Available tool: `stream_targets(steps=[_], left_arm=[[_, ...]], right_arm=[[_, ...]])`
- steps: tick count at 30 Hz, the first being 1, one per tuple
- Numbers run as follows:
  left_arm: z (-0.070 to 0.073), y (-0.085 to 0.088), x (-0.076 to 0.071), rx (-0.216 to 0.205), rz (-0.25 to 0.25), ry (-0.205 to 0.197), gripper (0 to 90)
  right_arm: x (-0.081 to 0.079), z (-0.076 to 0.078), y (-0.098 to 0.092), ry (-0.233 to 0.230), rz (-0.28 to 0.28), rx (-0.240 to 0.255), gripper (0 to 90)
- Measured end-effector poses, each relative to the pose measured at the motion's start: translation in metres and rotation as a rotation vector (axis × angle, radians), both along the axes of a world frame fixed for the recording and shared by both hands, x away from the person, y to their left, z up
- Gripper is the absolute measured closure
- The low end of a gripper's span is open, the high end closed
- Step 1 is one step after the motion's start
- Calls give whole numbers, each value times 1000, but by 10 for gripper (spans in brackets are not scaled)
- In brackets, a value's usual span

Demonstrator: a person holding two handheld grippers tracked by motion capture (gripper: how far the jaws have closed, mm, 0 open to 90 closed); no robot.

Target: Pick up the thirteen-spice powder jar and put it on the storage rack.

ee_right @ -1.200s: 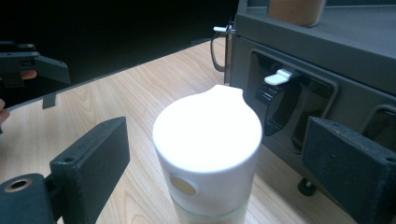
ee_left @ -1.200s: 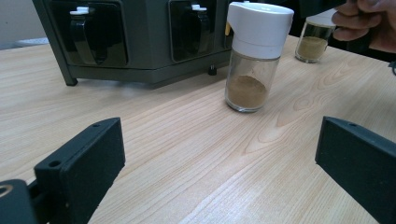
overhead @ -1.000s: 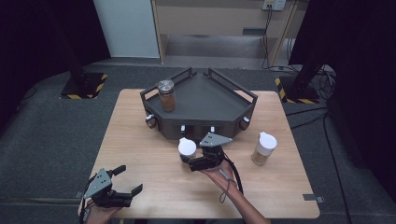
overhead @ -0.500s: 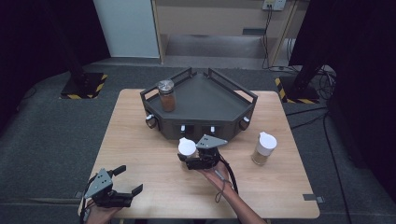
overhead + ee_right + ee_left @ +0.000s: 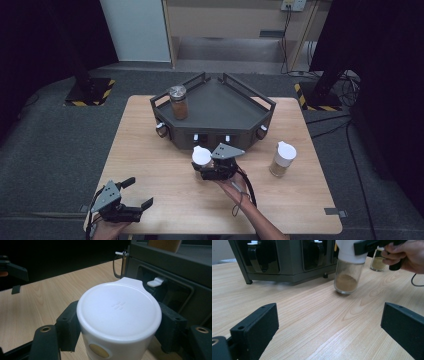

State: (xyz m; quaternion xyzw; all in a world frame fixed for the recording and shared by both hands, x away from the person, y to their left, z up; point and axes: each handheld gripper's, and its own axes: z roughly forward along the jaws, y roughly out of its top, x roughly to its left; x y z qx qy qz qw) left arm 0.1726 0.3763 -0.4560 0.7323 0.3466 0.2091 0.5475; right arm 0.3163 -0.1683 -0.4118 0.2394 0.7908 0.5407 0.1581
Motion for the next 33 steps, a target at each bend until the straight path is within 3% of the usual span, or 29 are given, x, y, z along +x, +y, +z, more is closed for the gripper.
stream_targets(steps=[18,33], left_arm=[[2,-2,0,23,-6,0,2],[2,-3,1,21,-3,8,2]], right_arm=[[11,69,-18,-8,-21,0,309],[37,125,-13,-18,-43,4,309]])
